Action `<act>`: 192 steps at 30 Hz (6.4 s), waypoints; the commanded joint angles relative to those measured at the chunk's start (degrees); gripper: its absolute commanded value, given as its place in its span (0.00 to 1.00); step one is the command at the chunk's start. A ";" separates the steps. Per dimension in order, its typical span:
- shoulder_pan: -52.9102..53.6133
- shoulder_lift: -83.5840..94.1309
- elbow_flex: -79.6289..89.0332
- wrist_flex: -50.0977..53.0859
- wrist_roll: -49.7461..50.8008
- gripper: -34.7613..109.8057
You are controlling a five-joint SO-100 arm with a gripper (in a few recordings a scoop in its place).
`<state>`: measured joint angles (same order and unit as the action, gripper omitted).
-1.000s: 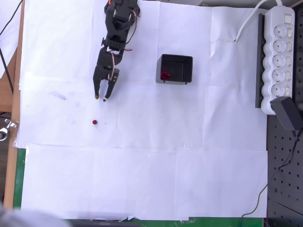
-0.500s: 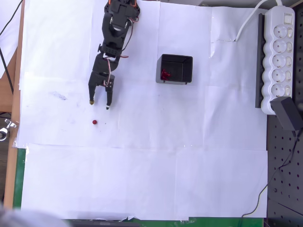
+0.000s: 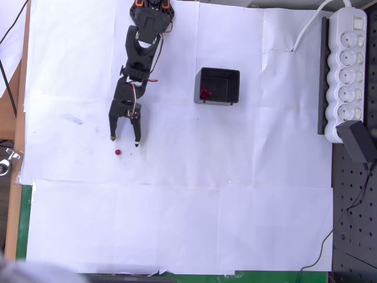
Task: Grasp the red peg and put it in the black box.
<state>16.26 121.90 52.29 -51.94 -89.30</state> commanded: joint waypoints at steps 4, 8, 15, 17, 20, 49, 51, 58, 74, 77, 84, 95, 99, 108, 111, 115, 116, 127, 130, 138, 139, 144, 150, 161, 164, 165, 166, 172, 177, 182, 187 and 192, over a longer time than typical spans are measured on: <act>1.93 2.37 7.38 0.18 -0.88 0.46; 2.64 4.75 9.76 0.18 -1.05 0.47; 2.81 8.17 14.77 1.67 -1.41 0.48; 2.72 9.14 15.91 1.67 -1.49 0.48; 2.64 10.11 17.05 1.67 -1.76 0.49; -1.41 12.74 18.72 1.67 -1.85 0.49; -1.32 13.18 19.07 1.67 -1.93 0.49; -1.76 13.27 18.90 1.67 -1.93 0.48; -1.41 12.57 18.54 1.67 -1.76 0.30; -1.41 12.22 18.11 1.67 -1.32 0.26; -2.37 9.76 17.93 4.22 0.09 0.24; -0.88 -15.21 29.88 64.78 6.42 0.24; -1.32 -22.06 38.58 86.84 8.35 0.24; -7.65 -29.62 56.87 123.84 5.80 0.24; -11.43 -31.46 63.28 139.13 1.05 0.24; -18.90 -33.84 69.43 152.23 4.13 0.24; -21.27 -34.28 70.05 154.51 5.10 0.24; -47.46 -35.24 60.64 152.93 25.75 0.24; -50.45 -34.89 55.99 148.36 30.76 0.24; -54.93 -35.16 44.47 135.44 39.20 0.24; -55.37 -35.16 44.12 134.74 40.34 0.24; -56.25 -35.16 43.86 133.59 42.54 0.44; -56.25 -36.04 44.38 135.26 39.29 0.57; -54.93 -38.85 51.68 142.38 37.09 0.50; -54.40 -43.86 55.90 142.65 35.60 0.30; -53.53 -46.49 56.78 141.33 35.33 0.28; -52.56 -49.31 56.95 139.92 34.01 0.27; -41.66 -72.42 33.66 120.32 12.30 0.24; -27.86 -100.20 -9.14 100.28 -0.79 0.24; -20.04 -118.13 -33.22 101.51 -2.37 0.24; -19.25 -123.75 -44.03 101.60 -0.18 0.24; -19.16 -128.94 -50.45 102.04 -0.09 0.24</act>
<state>-2.29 -3.52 3.87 50.19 -89.21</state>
